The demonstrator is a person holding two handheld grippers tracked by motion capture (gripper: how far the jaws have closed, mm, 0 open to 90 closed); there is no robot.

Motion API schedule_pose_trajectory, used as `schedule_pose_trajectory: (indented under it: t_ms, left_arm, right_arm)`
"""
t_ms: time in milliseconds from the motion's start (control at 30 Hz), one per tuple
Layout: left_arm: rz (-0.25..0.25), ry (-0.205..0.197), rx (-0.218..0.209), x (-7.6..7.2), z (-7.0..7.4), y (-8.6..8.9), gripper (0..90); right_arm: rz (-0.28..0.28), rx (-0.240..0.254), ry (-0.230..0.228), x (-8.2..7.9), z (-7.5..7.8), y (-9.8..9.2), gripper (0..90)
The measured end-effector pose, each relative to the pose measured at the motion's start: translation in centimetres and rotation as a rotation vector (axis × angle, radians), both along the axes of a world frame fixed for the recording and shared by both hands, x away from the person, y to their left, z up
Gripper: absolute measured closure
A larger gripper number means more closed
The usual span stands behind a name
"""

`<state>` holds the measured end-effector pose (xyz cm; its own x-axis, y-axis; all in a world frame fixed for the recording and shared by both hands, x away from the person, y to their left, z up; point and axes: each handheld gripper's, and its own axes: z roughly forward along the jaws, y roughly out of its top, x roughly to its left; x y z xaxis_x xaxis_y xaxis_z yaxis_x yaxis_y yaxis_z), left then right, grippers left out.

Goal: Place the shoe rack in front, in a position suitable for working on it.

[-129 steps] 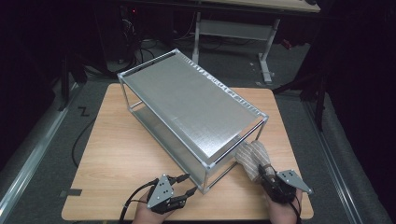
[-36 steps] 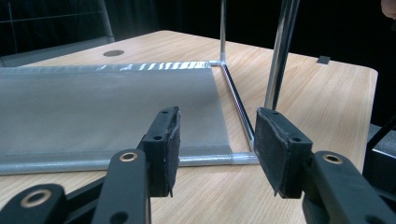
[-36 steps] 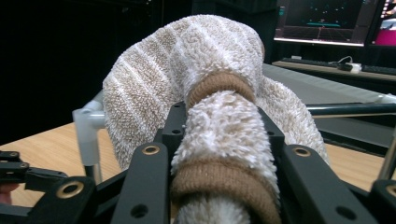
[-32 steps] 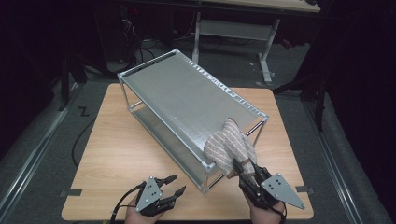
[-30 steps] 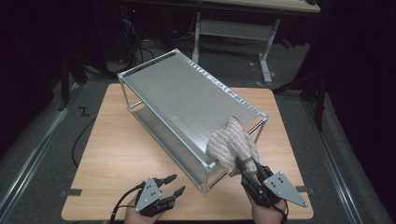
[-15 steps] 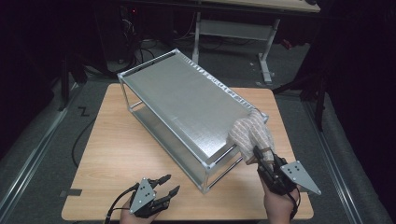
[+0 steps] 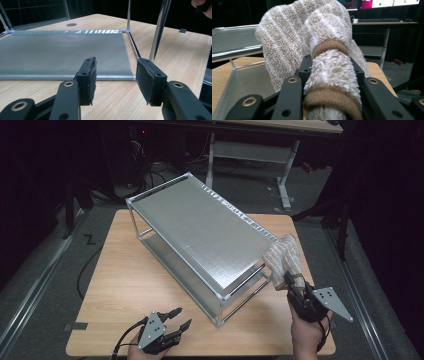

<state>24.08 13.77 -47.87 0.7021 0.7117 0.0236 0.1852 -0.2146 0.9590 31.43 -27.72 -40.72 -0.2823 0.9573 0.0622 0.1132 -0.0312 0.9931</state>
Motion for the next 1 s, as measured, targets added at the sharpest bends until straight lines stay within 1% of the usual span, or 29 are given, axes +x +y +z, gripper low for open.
schedule_pose_trajectory:
  t_ms: [100,200,333,433,533,767,800,833,933,967,1000]
  left_arm:
    - [-0.002,0.001,0.004,0.0,0.0,-0.1,50.9]
    - [0.0,0.002,-0.001,0.0,0.0,-0.1,50.9]
    - [-0.005,-0.001,0.003,0.0,0.0,-0.1,50.9]
    - [-0.004,-0.001,-0.006,0.1,0.0,-0.1,50.9]
    - [-0.008,-0.004,-0.005,0.2,0.1,-0.1,50.9]
    - [-0.019,-0.005,-0.01,0.5,0.2,-0.4,50.9]
    - [-0.027,-0.01,-0.008,0.7,0.3,-0.6,50.8]
    - [-0.027,-0.01,-0.008,0.7,0.3,-0.6,50.8]
    - [-0.044,-0.004,-0.01,1.2,0.3,-1.1,50.8]
    - [-0.044,-0.004,-0.01,1.2,0.3,-1.1,50.8]
    - [-0.05,-0.003,-0.008,1.3,0.3,-1.2,50.8]
  right_arm:
    - [0.003,0.002,0.004,0.2,-0.1,-0.1,65.7]
    - [0.007,-0.001,0.002,0.2,-0.1,0.0,65.7]
    - [0.02,-0.004,0.002,0.0,0.0,0.3,65.7]
    - [0.031,-0.009,-0.002,-0.2,0.0,0.6,65.7]
    - [0.042,-0.009,0.0,-0.5,0.0,0.9,65.7]
    - [0.079,-0.031,-0.009,-1.5,0.1,2.0,65.6]
    - [0.096,-0.038,-0.013,-2.1,0.2,2.4,65.5]
    - [0.096,-0.038,-0.013,-2.1,0.2,2.4,65.5]
    - [0.134,-0.05,-0.017,-3.2,0.3,3.4,65.5]
    - [0.134,-0.05,-0.017,-3.2,0.3,3.4,65.5]
    - [0.156,-0.057,-0.02,-3.9,0.3,4.0,65.5]
